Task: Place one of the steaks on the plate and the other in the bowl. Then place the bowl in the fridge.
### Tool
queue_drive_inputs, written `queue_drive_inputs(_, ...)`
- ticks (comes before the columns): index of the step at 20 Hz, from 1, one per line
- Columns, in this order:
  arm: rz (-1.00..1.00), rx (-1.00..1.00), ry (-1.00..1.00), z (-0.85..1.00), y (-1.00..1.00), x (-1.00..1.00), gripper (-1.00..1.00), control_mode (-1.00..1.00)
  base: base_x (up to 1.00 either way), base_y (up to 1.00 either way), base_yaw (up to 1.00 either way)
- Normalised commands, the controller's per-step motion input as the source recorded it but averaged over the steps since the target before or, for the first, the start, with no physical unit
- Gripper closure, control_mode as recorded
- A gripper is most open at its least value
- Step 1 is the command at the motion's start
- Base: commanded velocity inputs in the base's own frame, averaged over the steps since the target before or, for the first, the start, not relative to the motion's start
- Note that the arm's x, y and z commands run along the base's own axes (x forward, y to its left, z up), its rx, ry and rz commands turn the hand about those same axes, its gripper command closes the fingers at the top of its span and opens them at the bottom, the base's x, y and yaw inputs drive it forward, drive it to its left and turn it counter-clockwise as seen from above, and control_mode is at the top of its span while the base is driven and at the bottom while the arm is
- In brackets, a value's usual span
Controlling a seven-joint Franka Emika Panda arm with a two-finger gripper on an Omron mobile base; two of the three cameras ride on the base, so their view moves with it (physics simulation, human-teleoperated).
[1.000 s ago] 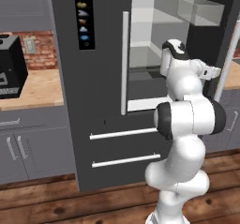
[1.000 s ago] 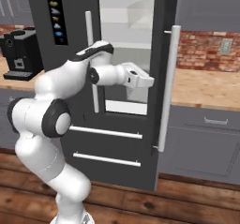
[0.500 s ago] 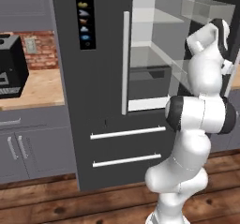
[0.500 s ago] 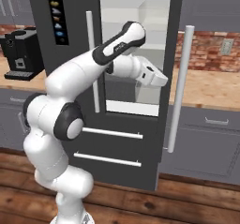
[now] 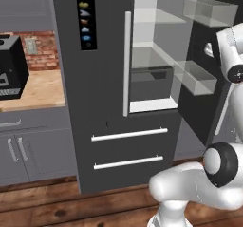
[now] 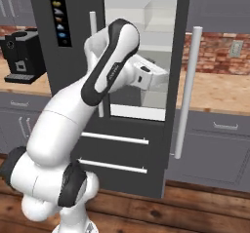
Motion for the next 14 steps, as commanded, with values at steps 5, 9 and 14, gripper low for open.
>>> queue_drive_inputs(5,0.37,-0.21,0.13,1.00,1.00,-0.29,1.00,-1.00,0.00,0.00,0.00)
queue_drive_inputs(9,0.37,-0.13,0.19,1.00,1.00,0.01,1.00,-1.00,0.00,0.00,0.00)
queue_drive_inputs(14,0.23,0.02,0.11,0.92,1.00,0.23,1.00,-1.00,0.00,0.00,0.00)
